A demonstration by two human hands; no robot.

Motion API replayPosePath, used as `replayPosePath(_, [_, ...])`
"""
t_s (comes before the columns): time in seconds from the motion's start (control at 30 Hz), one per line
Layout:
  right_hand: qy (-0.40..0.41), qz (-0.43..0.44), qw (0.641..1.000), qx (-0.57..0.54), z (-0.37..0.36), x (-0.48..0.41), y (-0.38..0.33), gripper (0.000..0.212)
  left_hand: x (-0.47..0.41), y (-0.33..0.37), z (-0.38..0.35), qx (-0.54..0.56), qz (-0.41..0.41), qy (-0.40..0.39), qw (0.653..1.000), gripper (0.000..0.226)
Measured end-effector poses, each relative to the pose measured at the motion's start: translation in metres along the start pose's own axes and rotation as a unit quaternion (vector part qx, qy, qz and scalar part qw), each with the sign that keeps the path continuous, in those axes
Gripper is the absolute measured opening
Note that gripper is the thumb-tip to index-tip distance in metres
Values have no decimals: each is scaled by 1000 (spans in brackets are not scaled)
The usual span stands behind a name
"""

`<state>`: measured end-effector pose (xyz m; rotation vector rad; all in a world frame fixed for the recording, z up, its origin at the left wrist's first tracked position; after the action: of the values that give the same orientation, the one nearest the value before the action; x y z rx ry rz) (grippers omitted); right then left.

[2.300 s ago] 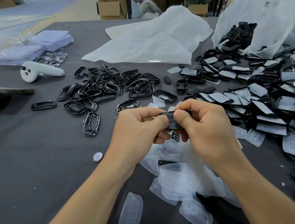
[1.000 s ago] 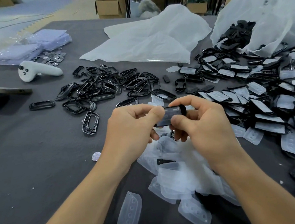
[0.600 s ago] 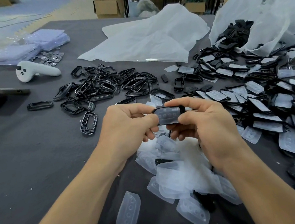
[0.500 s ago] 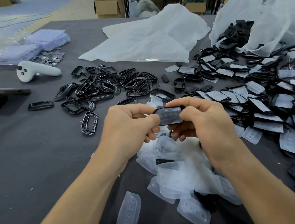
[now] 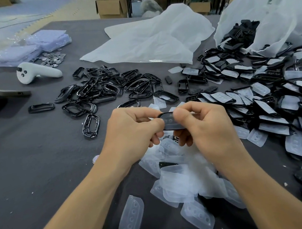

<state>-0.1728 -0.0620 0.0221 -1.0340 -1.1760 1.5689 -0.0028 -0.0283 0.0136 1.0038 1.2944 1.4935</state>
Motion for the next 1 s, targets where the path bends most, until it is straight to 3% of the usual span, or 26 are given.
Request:
replayPosePath(0.1, [12,12,999,49,2,-1,2,16,0,-1,-1,5,2,0,1000,20])
replayPosePath(0.2, [1,-3,1000,2,3,-2,6,30,-1,-3,0,4,8,-1,1000,17])
replayPosePath(0.27, [-4,0,1000,-2,4,-3,5,29,-2,-4,1,4,12,1,1000,17])
replayPosePath(0.33, [-9,19,999,44,5,-2,2,22,-3,-4,2,4,17,7,1000,17])
replayPosePath(0.47, [3,75,973,219,4,3,-8,49,-5,-7,5,0,25,12,1000,23])
replayPosePath(0.77, [43,56,968,240,15,2,-6,45,-9,-11,11,45,48,13,998,19])
replayPosePath(0.93, [44,54,966,250,15,1,-4,45,-9,-9,12,-16,24,27,999,19])
replayPosePath(1.0, [56,49,961,267,20,0,-3,42,-9,-6,20,-62,-6,67,996,15])
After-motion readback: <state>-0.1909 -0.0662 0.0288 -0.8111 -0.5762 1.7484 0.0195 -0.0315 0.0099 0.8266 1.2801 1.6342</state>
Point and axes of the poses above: each hand's wrist, its own x-axis away from the middle knuckle, its own z-axis out of the back of the hand, y = z × x, the point moved 8 cm from there along -x, towards the middle knuckle, and after that the axes turned 1 degree about x, right-handed, at the moved point
